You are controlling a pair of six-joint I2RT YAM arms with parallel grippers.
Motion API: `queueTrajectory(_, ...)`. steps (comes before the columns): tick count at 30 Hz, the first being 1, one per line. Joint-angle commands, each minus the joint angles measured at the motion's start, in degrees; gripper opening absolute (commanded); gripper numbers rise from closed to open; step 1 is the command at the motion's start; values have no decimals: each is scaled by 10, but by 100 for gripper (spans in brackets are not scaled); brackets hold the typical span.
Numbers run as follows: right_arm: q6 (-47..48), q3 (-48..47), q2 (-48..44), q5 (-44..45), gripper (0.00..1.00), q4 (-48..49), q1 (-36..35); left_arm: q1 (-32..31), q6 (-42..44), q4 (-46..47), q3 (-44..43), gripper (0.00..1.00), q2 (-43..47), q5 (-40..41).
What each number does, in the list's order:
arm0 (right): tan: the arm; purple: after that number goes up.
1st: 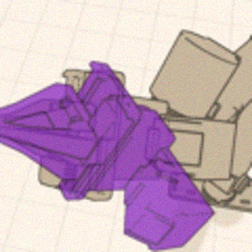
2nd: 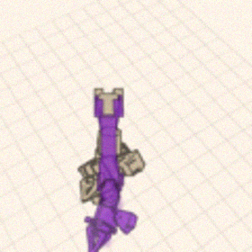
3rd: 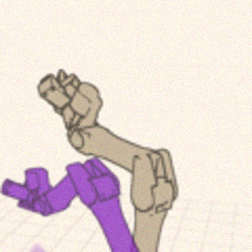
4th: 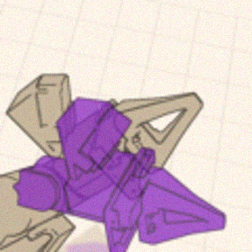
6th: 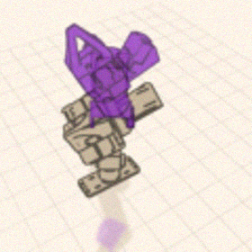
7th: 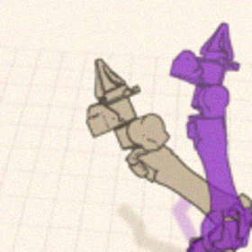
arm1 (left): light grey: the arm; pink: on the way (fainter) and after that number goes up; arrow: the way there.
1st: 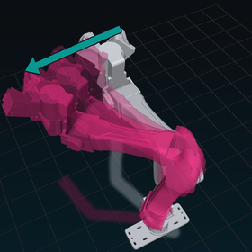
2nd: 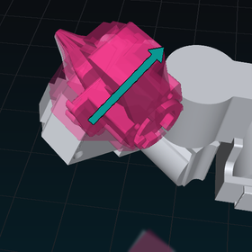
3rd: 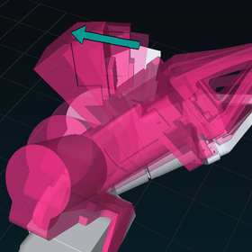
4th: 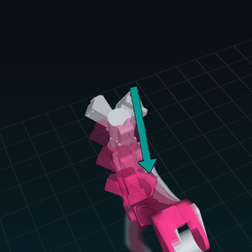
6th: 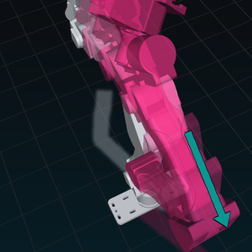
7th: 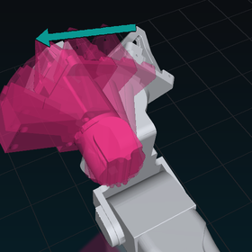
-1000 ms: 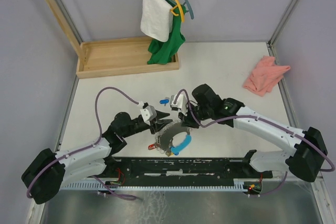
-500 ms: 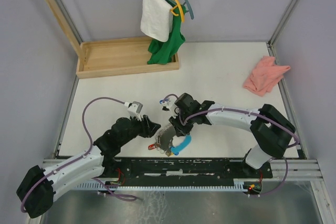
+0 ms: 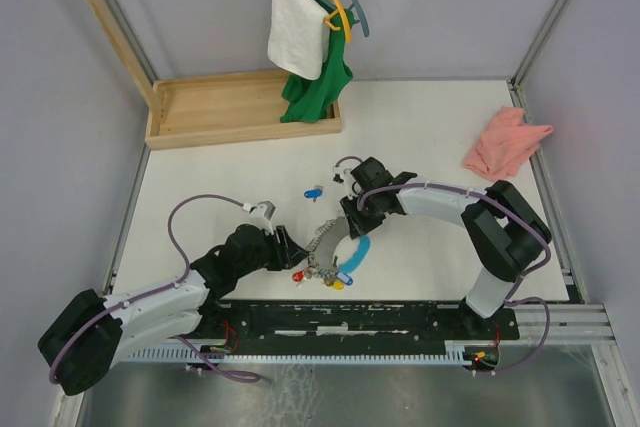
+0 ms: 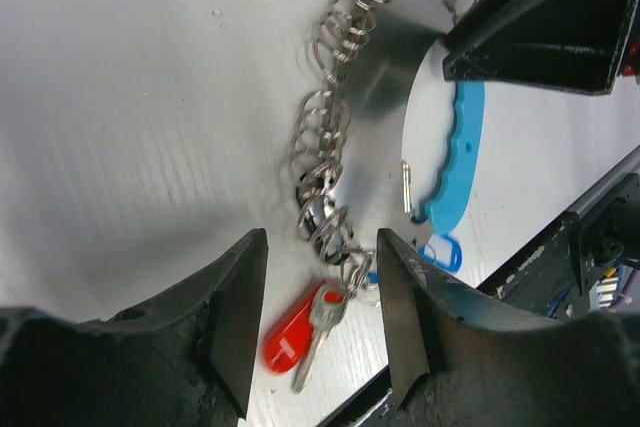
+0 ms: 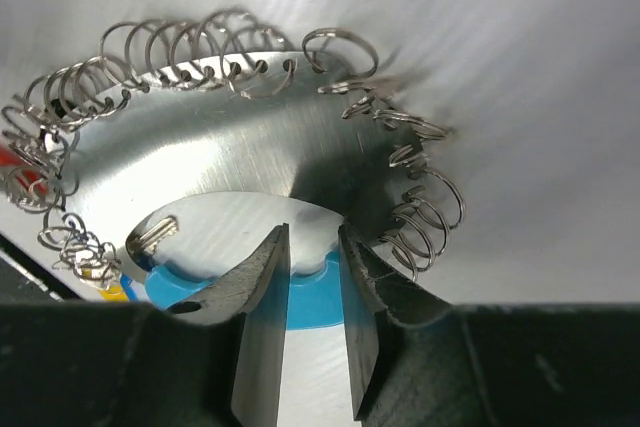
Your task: Put the keys on the keyring
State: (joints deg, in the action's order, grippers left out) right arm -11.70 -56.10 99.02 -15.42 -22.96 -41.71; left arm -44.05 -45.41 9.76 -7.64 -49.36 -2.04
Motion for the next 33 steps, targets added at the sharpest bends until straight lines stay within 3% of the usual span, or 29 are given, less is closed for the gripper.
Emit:
queueTrajectory(1, 20, 1, -18, 84, 36, -30, 25, 2, -31, 79, -1, 55, -19, -19)
queueTrajectory(7, 39, 12, -95, 9, 44, -4, 12, 2, -36, 99, 1, 54, -40, -27)
queueTrajectory(11, 53, 11, -113, -43, 45, 20, -36, 2, -36, 102, 1, 48, -56, -24)
queueTrajectory(20, 38, -19, -54, -87, 40, 75, -83, 2, -42, 110, 1, 35, -87, -61)
queueTrajectory(33, 37, -35, 8, -100, 33, 101, -94, -7, -43, 121, 1, 33, -119, -74)
